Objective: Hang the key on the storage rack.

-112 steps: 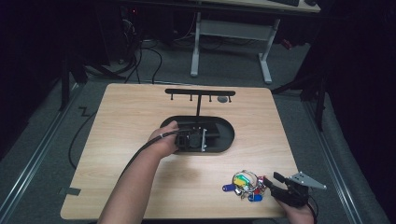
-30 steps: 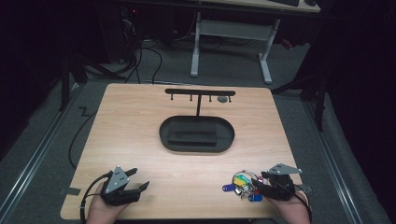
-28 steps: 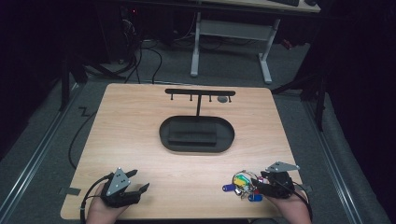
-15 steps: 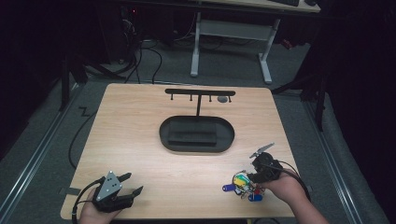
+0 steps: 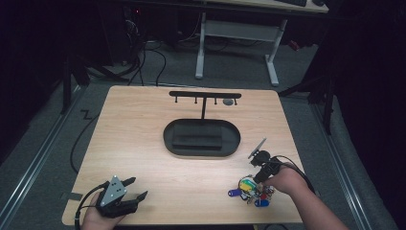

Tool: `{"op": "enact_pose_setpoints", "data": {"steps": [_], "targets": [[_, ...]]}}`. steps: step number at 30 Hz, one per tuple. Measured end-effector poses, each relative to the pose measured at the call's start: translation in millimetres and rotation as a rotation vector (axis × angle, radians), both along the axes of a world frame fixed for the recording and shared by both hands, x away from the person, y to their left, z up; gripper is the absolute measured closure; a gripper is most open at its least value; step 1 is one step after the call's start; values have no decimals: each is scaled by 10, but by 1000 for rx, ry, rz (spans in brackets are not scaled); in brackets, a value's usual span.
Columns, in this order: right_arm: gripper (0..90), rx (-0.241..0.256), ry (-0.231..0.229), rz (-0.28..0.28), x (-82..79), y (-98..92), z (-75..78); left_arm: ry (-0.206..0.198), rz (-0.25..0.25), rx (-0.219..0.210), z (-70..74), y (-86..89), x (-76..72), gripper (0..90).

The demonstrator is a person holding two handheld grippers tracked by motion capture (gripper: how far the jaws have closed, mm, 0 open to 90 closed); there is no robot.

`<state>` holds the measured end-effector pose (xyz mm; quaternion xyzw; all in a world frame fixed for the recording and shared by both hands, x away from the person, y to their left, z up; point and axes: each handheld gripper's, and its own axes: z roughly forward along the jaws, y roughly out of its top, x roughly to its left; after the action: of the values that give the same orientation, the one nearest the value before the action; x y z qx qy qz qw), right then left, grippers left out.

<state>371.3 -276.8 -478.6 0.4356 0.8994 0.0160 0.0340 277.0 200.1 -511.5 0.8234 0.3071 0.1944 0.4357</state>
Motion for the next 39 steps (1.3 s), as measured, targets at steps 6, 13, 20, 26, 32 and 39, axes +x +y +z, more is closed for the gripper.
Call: {"op": "enact_pose_setpoints", "data": {"steps": [6, 13, 20, 26, 32, 39], "targets": [[737, -30, 44, 4, 35, 31, -49, -11, -1, 14, -3, -10, -23, 353], [863, -45, 39, 17, 17, 58, -59, -19, 10, 17, -10, 14, -14, 353], [867, -43, -11, 33, -90, 83, 294, -26, 31, 21, -8, 42, -30, 351], [872, -20, -46, 62, -165, 79, 697, -32, 27, 26, -7, 39, -49, 353], [875, -12, -74, 73, -189, 72, 1041, -19, 32, 32, -38, 71, -44, 357], [876, -29, -107, 81, -135, 96, 1273, -21, 43, 25, -28, 113, -64, 361]]}}
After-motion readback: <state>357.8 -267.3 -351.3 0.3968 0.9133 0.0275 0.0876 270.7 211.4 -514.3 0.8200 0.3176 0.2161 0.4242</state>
